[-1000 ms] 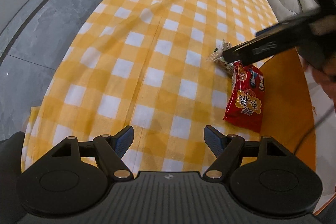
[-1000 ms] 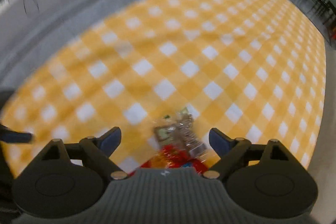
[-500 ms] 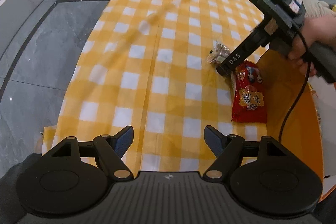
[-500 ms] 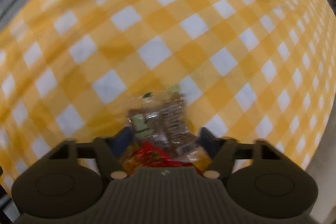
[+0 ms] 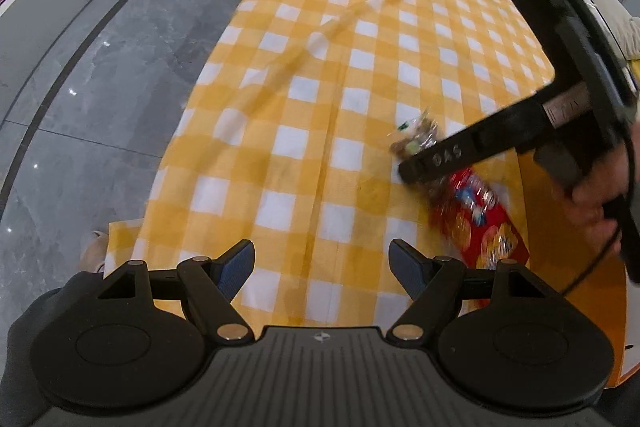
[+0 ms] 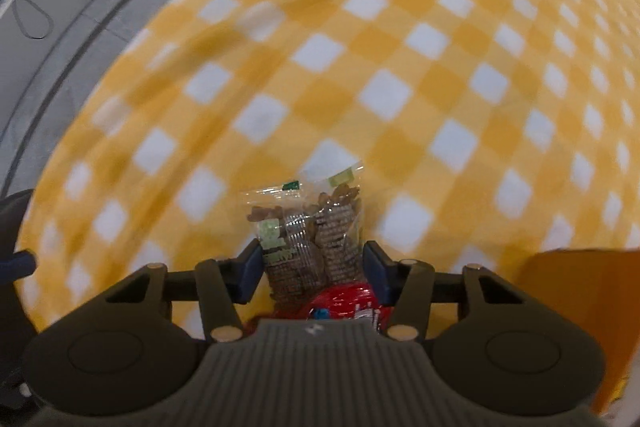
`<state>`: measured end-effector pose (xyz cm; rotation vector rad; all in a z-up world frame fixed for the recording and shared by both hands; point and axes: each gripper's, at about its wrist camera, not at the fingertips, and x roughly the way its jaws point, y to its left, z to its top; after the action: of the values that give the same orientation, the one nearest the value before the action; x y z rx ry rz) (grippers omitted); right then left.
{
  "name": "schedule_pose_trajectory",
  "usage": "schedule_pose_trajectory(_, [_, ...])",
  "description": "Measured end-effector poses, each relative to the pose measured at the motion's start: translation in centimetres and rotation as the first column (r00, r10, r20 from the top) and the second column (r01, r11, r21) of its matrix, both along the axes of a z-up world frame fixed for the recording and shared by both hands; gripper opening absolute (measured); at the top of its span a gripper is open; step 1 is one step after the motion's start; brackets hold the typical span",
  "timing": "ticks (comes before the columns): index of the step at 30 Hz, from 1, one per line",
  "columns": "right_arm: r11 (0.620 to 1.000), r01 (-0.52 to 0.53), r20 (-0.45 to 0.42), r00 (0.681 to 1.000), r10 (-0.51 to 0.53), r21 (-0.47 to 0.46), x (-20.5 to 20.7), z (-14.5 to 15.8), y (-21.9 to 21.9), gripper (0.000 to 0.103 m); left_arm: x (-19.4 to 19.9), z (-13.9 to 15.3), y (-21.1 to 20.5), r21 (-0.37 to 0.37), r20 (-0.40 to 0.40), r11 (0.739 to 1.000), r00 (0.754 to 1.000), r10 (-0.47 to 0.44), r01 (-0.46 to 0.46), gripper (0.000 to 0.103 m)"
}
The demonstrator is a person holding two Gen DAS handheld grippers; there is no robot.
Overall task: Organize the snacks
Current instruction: 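Grasp the brown nut packet with right tool while left tool grasps the red snack bag, then carry the brown nut packet into the box and open the right tool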
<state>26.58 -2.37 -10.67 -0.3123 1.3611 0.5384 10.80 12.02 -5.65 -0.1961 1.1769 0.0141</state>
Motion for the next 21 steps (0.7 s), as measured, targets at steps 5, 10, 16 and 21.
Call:
schedule_pose_trajectory(5, [0.989,0.078,-0.052,0.996,-0.072,0.128,-1.3,1.2,0.1,0.046,-0.4,0.3,-0.4,-0.006,0.019,1.0,1.0,-0.01,0.01,0.09])
schedule_pose_trajectory(10, [0.944,0.16,0.025,0.984,-0.174,0.289,-1.5,5.1,-2.0,0.045,-0.8,1.4,-1.2,-0.034,0.089,0.998,0.995,-0.05,0.053,0.09])
schedule_pose_trajectory(16, [0.892,0.175,0.117,0.963,-0.243,0.416,-3.7,10.6,-6.2,0.044,-0.7,1.6,-1.9,-0.096,0.112,0.993,0.992,-0.054,0.064,0.09])
schedule_pose_trajectory(21, [0.856,0.217,0.151,0.935,-0.32,0.47,-7.0,13.1,-11.1,0.044,-0.1,0.8,-3.4,-0.211,0.088,0.974,0.994,-0.061,0.079,0.09])
